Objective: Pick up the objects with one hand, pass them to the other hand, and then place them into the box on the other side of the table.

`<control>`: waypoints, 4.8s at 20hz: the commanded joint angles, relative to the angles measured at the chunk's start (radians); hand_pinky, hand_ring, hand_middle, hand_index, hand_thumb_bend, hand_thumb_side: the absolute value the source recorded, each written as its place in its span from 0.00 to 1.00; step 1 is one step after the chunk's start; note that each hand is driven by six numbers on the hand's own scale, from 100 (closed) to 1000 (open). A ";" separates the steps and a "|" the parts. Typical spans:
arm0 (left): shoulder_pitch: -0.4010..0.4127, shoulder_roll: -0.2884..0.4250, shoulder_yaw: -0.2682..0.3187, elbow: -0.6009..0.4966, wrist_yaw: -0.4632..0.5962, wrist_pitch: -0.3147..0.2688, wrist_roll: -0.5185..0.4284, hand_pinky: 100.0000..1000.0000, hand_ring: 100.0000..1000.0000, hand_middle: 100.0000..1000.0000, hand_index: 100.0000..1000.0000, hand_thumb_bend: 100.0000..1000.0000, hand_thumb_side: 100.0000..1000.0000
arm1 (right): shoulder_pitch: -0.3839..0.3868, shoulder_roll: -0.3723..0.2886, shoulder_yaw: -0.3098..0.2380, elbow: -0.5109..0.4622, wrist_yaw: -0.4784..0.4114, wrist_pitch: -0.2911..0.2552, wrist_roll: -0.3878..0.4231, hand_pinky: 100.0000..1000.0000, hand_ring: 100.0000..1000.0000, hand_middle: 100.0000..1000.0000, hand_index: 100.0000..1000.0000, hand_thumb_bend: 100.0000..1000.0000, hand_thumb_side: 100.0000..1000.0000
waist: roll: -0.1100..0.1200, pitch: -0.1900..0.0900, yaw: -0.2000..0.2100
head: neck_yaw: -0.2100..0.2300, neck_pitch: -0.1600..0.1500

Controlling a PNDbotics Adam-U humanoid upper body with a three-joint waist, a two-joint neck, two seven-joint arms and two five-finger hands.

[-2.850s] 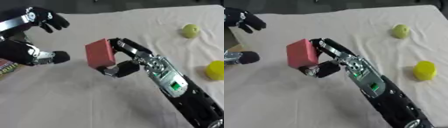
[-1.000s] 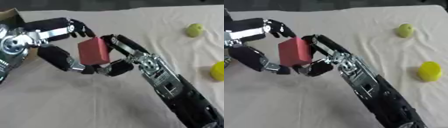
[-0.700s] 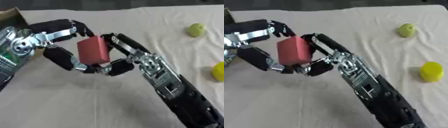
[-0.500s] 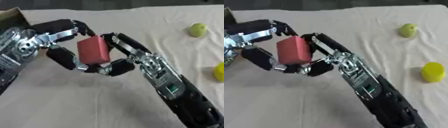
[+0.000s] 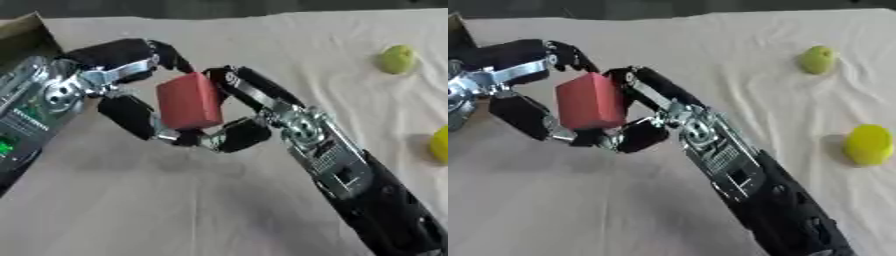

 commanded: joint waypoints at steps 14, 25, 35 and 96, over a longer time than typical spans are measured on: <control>-0.010 0.006 -0.004 -0.053 -0.045 0.019 0.000 0.73 0.76 0.70 0.77 0.61 0.35 | -0.021 0.021 -0.004 -0.034 -0.015 0.009 -0.011 0.61 0.42 0.38 0.51 0.00 0.12 | 0.000 -0.015 0.001 | 0.007 -0.012; 0.011 0.026 0.014 -0.093 -0.026 0.052 0.013 0.73 0.75 0.69 0.77 0.54 0.35 | -0.018 0.020 -0.005 -0.036 -0.012 0.009 -0.019 0.61 0.42 0.38 0.51 0.00 0.11 | 0.000 -0.011 0.002 | 0.008 -0.015; 0.027 0.052 0.039 -0.168 0.005 0.089 0.007 0.72 0.74 0.68 0.75 0.49 0.35 | -0.018 0.021 -0.005 -0.035 -0.010 0.010 -0.016 0.61 0.42 0.38 0.51 0.00 0.11 | 0.001 -0.009 0.004 | 0.006 -0.010; 0.023 0.016 0.032 -0.150 -0.103 0.051 0.013 0.53 0.44 0.33 0.39 0.41 0.00 | -0.014 0.008 -0.010 -0.073 -0.003 -0.039 0.064 0.70 0.57 0.62 0.78 0.00 0.03 | 0.005 0.001 0.000 | 0.015 -0.021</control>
